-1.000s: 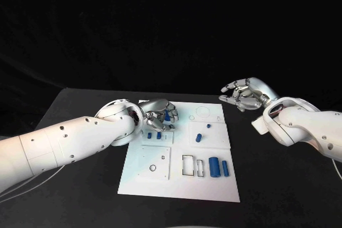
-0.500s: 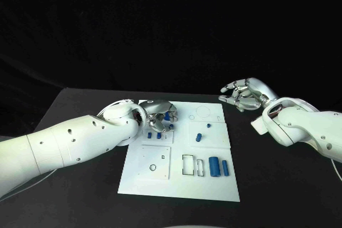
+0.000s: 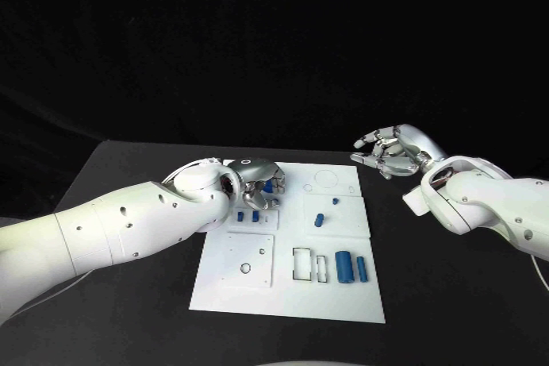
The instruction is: Assemble the parts on the task board
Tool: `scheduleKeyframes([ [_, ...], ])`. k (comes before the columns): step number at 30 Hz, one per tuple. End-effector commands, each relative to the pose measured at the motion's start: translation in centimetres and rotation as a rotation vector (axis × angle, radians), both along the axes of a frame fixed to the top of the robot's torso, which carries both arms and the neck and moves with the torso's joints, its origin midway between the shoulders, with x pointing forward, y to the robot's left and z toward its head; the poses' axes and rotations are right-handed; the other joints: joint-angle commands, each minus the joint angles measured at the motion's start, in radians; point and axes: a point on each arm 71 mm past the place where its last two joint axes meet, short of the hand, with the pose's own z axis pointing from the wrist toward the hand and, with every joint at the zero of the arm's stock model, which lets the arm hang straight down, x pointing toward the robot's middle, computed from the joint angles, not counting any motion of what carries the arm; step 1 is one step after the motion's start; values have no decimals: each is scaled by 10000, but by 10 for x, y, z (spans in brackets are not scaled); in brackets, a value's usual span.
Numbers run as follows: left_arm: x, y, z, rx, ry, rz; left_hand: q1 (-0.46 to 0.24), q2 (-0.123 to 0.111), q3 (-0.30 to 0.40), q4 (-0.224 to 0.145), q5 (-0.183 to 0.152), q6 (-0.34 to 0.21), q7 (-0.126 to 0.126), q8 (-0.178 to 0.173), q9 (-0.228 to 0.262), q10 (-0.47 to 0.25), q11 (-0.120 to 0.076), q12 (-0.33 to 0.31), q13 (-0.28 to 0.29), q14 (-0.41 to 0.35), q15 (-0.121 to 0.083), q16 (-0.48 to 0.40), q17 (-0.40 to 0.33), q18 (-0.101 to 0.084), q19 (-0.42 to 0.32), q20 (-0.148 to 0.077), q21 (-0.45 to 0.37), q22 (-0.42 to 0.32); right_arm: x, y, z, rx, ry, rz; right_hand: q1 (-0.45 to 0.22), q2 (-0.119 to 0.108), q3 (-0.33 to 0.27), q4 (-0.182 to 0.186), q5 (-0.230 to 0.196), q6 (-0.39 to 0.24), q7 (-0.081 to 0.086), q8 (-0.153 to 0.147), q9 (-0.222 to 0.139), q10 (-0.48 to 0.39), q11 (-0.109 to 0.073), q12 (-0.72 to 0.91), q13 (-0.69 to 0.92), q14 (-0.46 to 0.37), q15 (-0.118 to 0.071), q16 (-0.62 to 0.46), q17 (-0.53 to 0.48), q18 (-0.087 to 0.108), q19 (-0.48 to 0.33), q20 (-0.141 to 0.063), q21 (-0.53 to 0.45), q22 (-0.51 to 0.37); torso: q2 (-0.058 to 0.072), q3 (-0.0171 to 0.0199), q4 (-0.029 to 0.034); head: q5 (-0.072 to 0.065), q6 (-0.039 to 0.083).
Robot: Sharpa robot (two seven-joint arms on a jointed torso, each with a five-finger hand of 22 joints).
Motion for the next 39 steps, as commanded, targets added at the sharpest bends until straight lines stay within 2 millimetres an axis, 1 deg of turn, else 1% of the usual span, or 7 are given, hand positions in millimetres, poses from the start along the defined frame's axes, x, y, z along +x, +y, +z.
scheduleKeyframes([
  [1, 1, -2, -3, 544, 130, 48, 92, 5, 71, -10, 7, 71, 4, -61, -23, 140, -22, 74, -12, 81, -13, 68, 64, -158, 96, -16, 123, 165, 0, 1, 0, 4, -37, 98, 93, -13, 10, 70, 53, -63, 6, 50, 2, -71, 7, -57, -9, -59, -5, -23, -9, 103, -85, 15, -34, -9, 4, 5, -3, -11, -6],
  [13, 2, -4, -8, 1029, 424, 85, 68, -2, 122, -14, -3, 174, -5, -60, -49, 261, -67, 129, -22, 140, -52, 122, 94, -193, 166, -33, 276, 354, 0, 2, 0, 7, -33, 117, 94, -5, -7, 106, 85, -51, 2, 71, 4, -56, 2, -77, -40, -54, -9, -52, -20, 105, -76, 12, -76, -33, -6, 7, 7, -14, -57],
  [21, 3, -5, -9, 1105, 491, 36, 90, 34, 211, -51, -2, 282, -12, -65, -80, 460, -132, 236, -7, 205, -104, 181, 141, -222, 231, -63, 435, 557, 0, 3, 0, 9, -34, 125, 94, -5, -7, 106, 85, -51, 2, 71, 4, -56, 2, -77, -40, -54, -9, -52, -20, 105, -76, 12, -76, -33, -6, -3, 6, -30, -66],
  [26, 2, -7, -8, 964, 431, -102, 100, 95, 317, -78, -9, 432, -55, -52, -101, 605, -200, 292, -7, 226, -157, 197, 105, -227, 233, -103, 498, 619, 0, 3, 0, 10, -31, 130, 93, -3, -17, 123, 97, -36, -2, 85, 7, -40, -1, -73, -40, -52, -11, -66, -26, 105, -71, 11, -95, -43, -5, -2, 2, -32, -71],
  [34, 3, -7, -7, 762, 372, -209, 102, 219, 513, -114, -21, 697, -119, -64, -133, 909, -316, 285, -45, 290, -262, 240, 118, -257, 277, -179, 638, 799, 0, 3, 0, 9, -23, 132, 93, 0, -21, 133, 103, -27, -5, 94, 9, -29, -3, -69, -39, -47, -13, -66, -17, 105, -67, 10, -103, -47, -14, 0, 27, -31, -96],
  [36, 3, -7, -7, 728, 375, -192, 73, 255, 598, -116, -45, 741, -107, -118, -162, 970, -325, 202, -91, 329, -276, 259, 132, -271, 304, -201, 698, 878, 0, 3, 0, 10, -22, 134, 93, 0, -21, 133, 103, -27, -5, 94, 9, -29, -3, -69, -39, -47, -13, -66, -17, 105, -67, 10, -103, -47, -9, -3, 25, -25, -99],
  [39, 4, -6, -7, 700, 376, -154, 35, 273, 699, -120, -60, 768, -68, -213, -204, 1055, -317, 56, -165, 385, -267, 281, 152, -285, 327, -206, 754, 952, 0, 3, 0, 10, -21, 141, 93, 0, -21, 133, 103, -27, -5, 94, 9, -29, -3, -69, -39, -47, -13, -66, -17, 105, -67, 10, -103, -47, -10, 5, 7, -7, -95],
])
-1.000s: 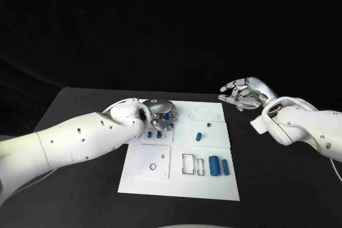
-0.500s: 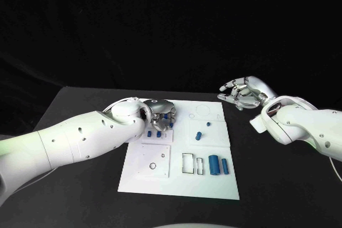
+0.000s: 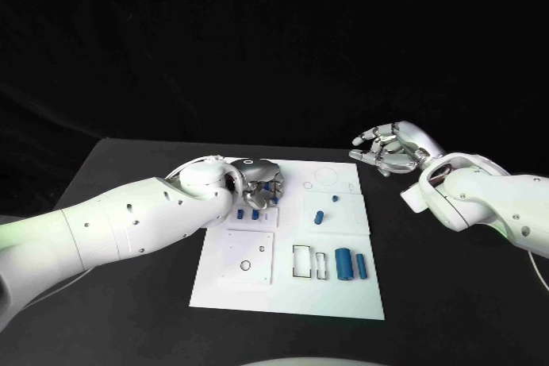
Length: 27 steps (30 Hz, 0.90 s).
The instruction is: Assemble the parts on the task board
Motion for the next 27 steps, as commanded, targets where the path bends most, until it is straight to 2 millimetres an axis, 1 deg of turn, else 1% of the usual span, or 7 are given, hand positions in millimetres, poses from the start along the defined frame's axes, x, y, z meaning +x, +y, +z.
scheduleKeyframes([
  [1, -1, -2, 0, -128, 36, -135, -17, 69, 92, -15, -62, 84, 45, -78, -18, 140, -4, -87, -42, 94, 4, 39, 16, -136, 55, -21, 69, 69, 0, 1, 0, -3, -25, 109, 98, 1, 3, 56, 68, -14, -9, 67, 13, 1, -8, 4, 17, -45, -15, -74, -9, 105, -61, 8, -68, -14, 2, 9, -17, 22, 4],
  [4, 0, -1, 0, -160, 9, -96, 14, 138, 214, -70, -72, 255, 59, -91, -21, 334, -23, -199, -95, 153, -22, 59, 47, -157, 108, -26, 153, 185, 0, 2, 0, -4, -25, 110, 98, 1, 3, 56, 68, -14, -9, 67, 13, 1, -8, 4, 17, -45, -15, -74, -9, 105, -61, 8, -68, -14, 3, 9, -27, 19, 2],
  [7, 0, -1, 1, -283, -79, -62, 15, 172, 326, -124, -89, 359, 64, -148, -35, 490, -26, -365, -159, 189, -33, 60, 36, -165, 123, -33, 183, 216, 0, 1, 0, -5, -25, 107, 104, 3, -1, 62, 73, -3, -13, 77, 15, 13, -11, 7, 14, -43, -18, -81, -13, 108, -63, 7, -88, -29, 2, 1, -17, 17, 2],
  [12, 1, 0, 3, -556, -243, 4, -22, 156, 473, -213, -99, 417, 98, -295, -72, 631, 15, -710, -286, 213, 0, 53, -2, -166, 120, -23, 203, 232, 0, 2, 0, -7, -26, 110, 106, 3, -1, 62, 74, -2, -14, 78, 15, 17, -11, 11, 18, -44, -18, -85, -18, 107, -60, 6, -86, -26, -1, -4, -4, 6, 20],
  [17, 0, 2, 4, -785, -293, 40, -34, 145, 507, -248, -101, 440, 106, -339, -81, 692, 25, -812, -319, 223, 8, 56, -7, -166, 119, -16, 211, 239, 0, 2, 0, -10, -27, 113, 106, 3, -1, 62, 74, -2, -14, 78, 15, 17, -11, 11, 18, -44, -18, -85, -18, 107, -60, 6, -86, -26, -6, -8, -5, 10, 35],
  [22, -1, 9, 9, -1243, -266, 203, -48, 132, 526, -276, -103, 467, 111, -369, -85, 746, 33, -885, -341, 228, 14, 58, -12, -165, 117, -11, 216, 242, 0, 1, -1, -14, -15, 109, 130, 4, 0, 58, 83, 4, -18, 87, 16, 73, -16, 76, 81, -32, -22, -74, 17, 103, -40, 4, -76, -13, -20, -15, 3, -1, 62],
  [27, -2, 19, 17, -1662, -228, 377, -71, 83, 521, -312, -106, 497, 119, -398, -88, 805, 46, -954, -360, 220, 22, 43, -69, -164, 113, -6, 219, 242, 0, 1, -1, -18, -13, 94, 132, 4, 0, 58, 85, 4, -19, 88, 16, 89, -16, 98, 104, -31, -23, -73, 21, 102, -38, 3, -75, -12, -24, -5, 26, 4, 101],
])
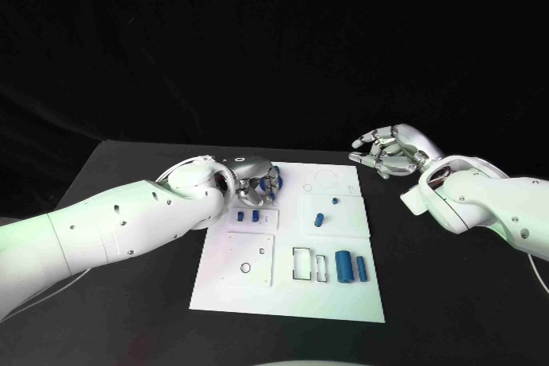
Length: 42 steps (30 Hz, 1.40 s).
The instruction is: Assemble the parts on the task board
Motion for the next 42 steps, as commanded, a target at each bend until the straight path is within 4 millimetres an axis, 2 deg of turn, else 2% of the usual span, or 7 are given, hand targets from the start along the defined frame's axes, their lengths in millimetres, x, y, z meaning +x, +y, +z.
scheduleKeyframes([
  [1, -2, 5, 9, -800, 46, 95, -87, -11, 31, -38, -61, 74, 17, -59, -13, 95, 14, -55, -15, 53, 4, 43, -30, -166, 23, 12, 36, 6, 0, 1, 0, -16, -25, 96, 132, 4, -1, 60, 47, 4, -18, 47, 16, 51, 22, 54, 8, -31, -23, -33, 9, 103, -39, 3, -16, 8, -3, 3, 23, 1, 19],
  [7, -5, 20, 15, -966, 100, 350, -123, -53, 19, -70, -64, 140, 17, -83, -11, 193, 16, -130, -33, 68, 9, 55, -12, -171, 31, 18, 59, 40, -1, 0, -1, -20, -23, 82, 136, 4, -1, 60, 50, 5, -19, 49, 16, 39, 21, 31, -19, -36, -24, -48, -17, 110, -57, 3, -50, -21, -7, -12, 20, -2, 36],
  [10, -6, 29, 17, -973, 133, 491, -132, -57, 17, -77, -63, 160, 15, -87, -10, 222, 14, -147, -35, 69, 8, 55, -17, -172, 36, 19, 69, 53, -1, -1, -1, -22, -22, 68, 136, 4, -1, 60, 50, 5, -19, 49, 16, 39, 21, 31, -19, -36, -24, -48, -17, 110, -57, 3, -50, -21, -1, -3, 16, 25, 37],
  [13, -6, 35, 17, -947, 180, 612, -136, -62, 14, -79, -64, 165, 15, -89, -10, 231, 14, -154, -36, 69, 8, 54, -22, -173, 38, 19, 73, 60, -1, -1, -1, -25, -20, 58, 136, 4, -1, 60, 50, 5, -19, 49, 16, 39, 21, 31, -19, -36, -24, -48, -17, 110, -57, 3, -50, -21, 0, -11, 22, 8, 36],
  [17, -7, 41, 16, -865, 279, 724, -144, -67, 9, -86, -65, 186, 9, -92, -8, 257, 9, -169, -39, 72, 6, 56, -21, -170, 33, 19, 68, 50, -1, -1, -1, -24, -11, 62, 136, 4, -1, 60, 50, 5, -19, 49, 16, 39, 21, 31, -19, -36, -24, -48, -17, 110, -57, 3, -50, -21, 9, -1, -1, 39, 44],
  [32, -5, 48, 3, -587, 770, 967, -180, -81, -12, -85, -72, 219, 4, -103, -6, 305, 4, -202, -43, 71, 3, 52, -40, -169, 28, 17, 68, 49, -1, -2, -2, -28, 1, 44, 136, 4, -1, 60, 50, 5, -19, 49, 16, 39, 21, 31, -19, -36, -24, -48, -17, 110, -57, 3, -50, -21, 10, 7, 4, 31, -14],
  [42, -5, 48, -3, -480, 880, 1031, -186, -81, -15, -86, -73, 226, 2, -107, -6, 315, 2, -210, -44, 70, 2, 51, -44, -167, 24, 17, 64, 42, -1, -2, -2, -29, 1, 36, 136, 4, -1, 60, 50, 5, -19, 49, 16, 39, 21, 31, -19, -36, -24, -48, -17, 110, -57, 3, -50, -21, 17, 14, -13, 38, -10],
])
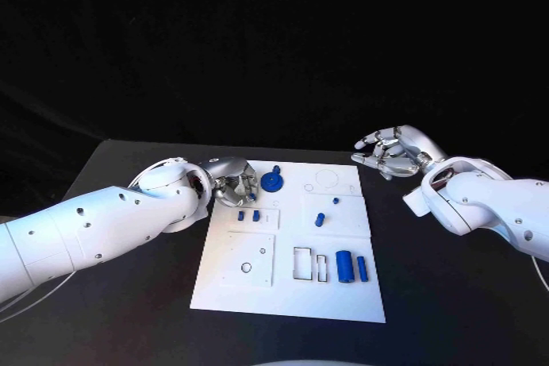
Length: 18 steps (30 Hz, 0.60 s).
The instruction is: Assemble the parts on the task board
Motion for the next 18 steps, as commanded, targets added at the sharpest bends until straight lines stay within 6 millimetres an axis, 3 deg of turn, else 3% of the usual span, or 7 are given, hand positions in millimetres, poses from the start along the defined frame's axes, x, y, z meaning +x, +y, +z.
scheduleKeyframes([
  [1, 0, -1, -2, 76, 183, -14, -92, 14, -11, -30, -36, 60, -21, -49, -6, 84, 18, -67, -12, 71, 1, 53, -12, -168, 26, 17, 26, 1, -1, 1, 0, -13, -37, 93, 96, -36, -2, 61, 50, 5, -19, 50, 17, 39, 20, 32, -8, -36, -24, -49, -15, 110, -57, 3, -50, -9, 3, 3, -2, -3, -4],
  [18, 1, -6, -5, 164, 298, -75, -93, 18, -11, -35, -36, 69, -24, -53, -6, 100, 15, -76, -13, 65, 0, 45, -37, -165, 21, 15, 21, -7, -1, 1, 0, -11, -37, 104, 96, -36, -2, 61, 50, 5, -19, 50, 17, 39, 20, 32, -8, -36, -24, -49, -15, 110, -57, 3, -50, -9, 2, -1, 3, 6, -13],
])
